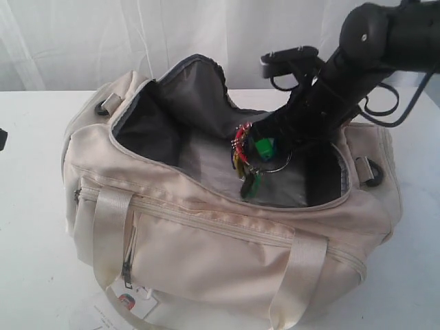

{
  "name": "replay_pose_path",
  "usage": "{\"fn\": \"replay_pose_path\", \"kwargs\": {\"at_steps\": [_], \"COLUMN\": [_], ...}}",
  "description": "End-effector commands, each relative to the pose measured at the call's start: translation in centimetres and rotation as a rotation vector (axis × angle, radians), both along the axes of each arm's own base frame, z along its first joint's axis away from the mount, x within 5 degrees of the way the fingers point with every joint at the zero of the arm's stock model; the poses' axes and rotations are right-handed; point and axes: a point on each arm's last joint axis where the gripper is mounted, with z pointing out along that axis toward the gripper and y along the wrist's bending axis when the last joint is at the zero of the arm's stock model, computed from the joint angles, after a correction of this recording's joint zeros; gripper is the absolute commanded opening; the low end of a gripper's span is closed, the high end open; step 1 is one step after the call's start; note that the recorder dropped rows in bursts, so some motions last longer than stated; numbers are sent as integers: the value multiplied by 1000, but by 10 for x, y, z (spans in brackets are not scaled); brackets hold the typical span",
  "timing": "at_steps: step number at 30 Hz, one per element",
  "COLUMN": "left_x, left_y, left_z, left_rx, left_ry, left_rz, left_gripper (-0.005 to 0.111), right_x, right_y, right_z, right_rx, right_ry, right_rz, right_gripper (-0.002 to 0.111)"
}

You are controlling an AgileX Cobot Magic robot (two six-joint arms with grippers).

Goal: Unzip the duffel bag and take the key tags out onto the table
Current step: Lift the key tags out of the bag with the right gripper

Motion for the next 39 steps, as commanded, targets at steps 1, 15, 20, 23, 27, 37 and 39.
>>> {"fn": "replay_pose_path", "kwargs": {"at_steps": [1, 15, 20, 23, 27, 37, 39], "left_x": [-3, -3, -3, -3, -3, -3, -3], "left_y": [0, 0, 0, 0, 0, 0, 0], "left_z": [0, 0, 0, 0, 0, 0, 0], "left_rx": [-13, -13, -13, -13, -13, -15, -15], "left_ry": [8, 8, 8, 8, 8, 9, 9], "left_rz": [0, 0, 0, 0, 0, 0, 0], "left_gripper": [0, 0, 0, 0, 0, 0, 0], "right_x": [-10, -30, -36, -48, -70, -139, -153], "right_y": [-8, -7, -9, -15, -27, -81, -89], "right_z": [33, 52, 61, 78, 101, 109, 110], "right_rx": [54, 127, 134, 149, 161, 30, 28], "right_ry": [-66, -9, -10, -38, -90, -145, -143], "right_rz": [-11, 70, 78, 88, 100, 7, -5], "right_gripper": [0, 0, 0, 0, 0, 0, 0]}}
